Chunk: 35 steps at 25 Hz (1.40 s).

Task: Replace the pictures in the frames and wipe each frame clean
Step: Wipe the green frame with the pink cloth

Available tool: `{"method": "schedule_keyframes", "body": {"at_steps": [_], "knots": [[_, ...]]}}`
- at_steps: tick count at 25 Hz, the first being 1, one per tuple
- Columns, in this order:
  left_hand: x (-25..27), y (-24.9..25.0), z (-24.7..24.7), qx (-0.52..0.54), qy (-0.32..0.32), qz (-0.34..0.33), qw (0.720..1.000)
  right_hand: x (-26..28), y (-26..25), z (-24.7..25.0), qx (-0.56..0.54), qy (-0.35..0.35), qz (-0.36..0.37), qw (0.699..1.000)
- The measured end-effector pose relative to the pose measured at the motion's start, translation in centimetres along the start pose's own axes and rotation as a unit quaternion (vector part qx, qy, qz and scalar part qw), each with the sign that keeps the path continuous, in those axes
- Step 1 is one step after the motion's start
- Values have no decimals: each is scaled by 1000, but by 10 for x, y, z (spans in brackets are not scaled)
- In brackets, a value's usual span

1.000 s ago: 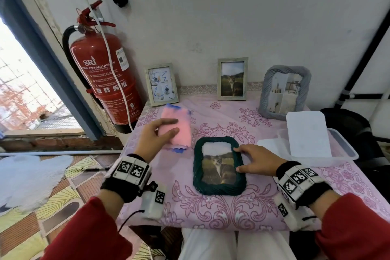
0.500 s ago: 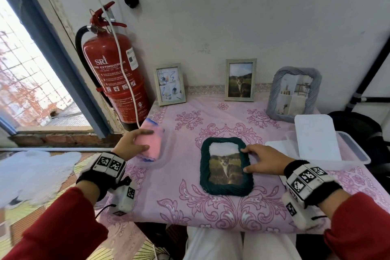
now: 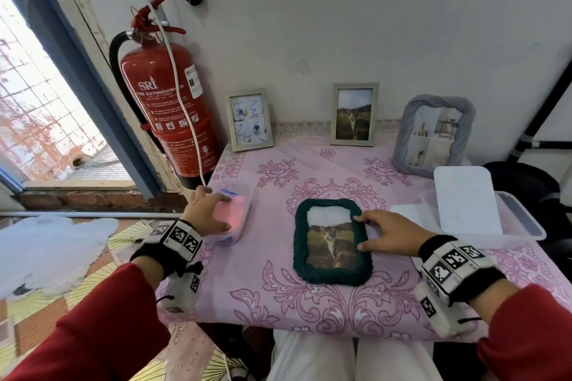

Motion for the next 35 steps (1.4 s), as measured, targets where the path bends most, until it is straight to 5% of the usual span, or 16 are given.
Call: {"method": "schedule_keyframes", "body": {"at_steps": [4, 9, 15, 21, 24, 28, 35], "knots": [[0, 15, 3, 32, 47, -72, 996, 1, 0, 0, -5, 3, -2, 1000], [5, 8, -8, 179, 2, 4, 984, 1, 1, 0, -7, 4, -2, 1000], [7, 14, -19, 45, -98, -18, 994, 0, 2, -1, -8, 2, -6, 1000], [9, 50, 38, 156, 136, -51, 977, 0, 1, -1, -3, -1, -11, 1000], [15, 80, 48, 207, 163, -90, 960, 0, 0, -1, -1, -6, -16, 1000], [18, 113, 27, 299, 121, -76, 943, 0, -3, -2, -4, 7, -18, 1000], [21, 129, -50, 313, -54, 31, 948, 2, -5, 1, -8, 35, -12, 999]]}}
Point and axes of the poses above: each hand's wrist, its own x-axis away from the middle knuckle, its own z-axis out of the back of the hand, y = z × x, the point moved 7 cm from there along -x, towards the middle knuckle, and after that the axes turned 8 degrees about y, right-handed, at the moved point
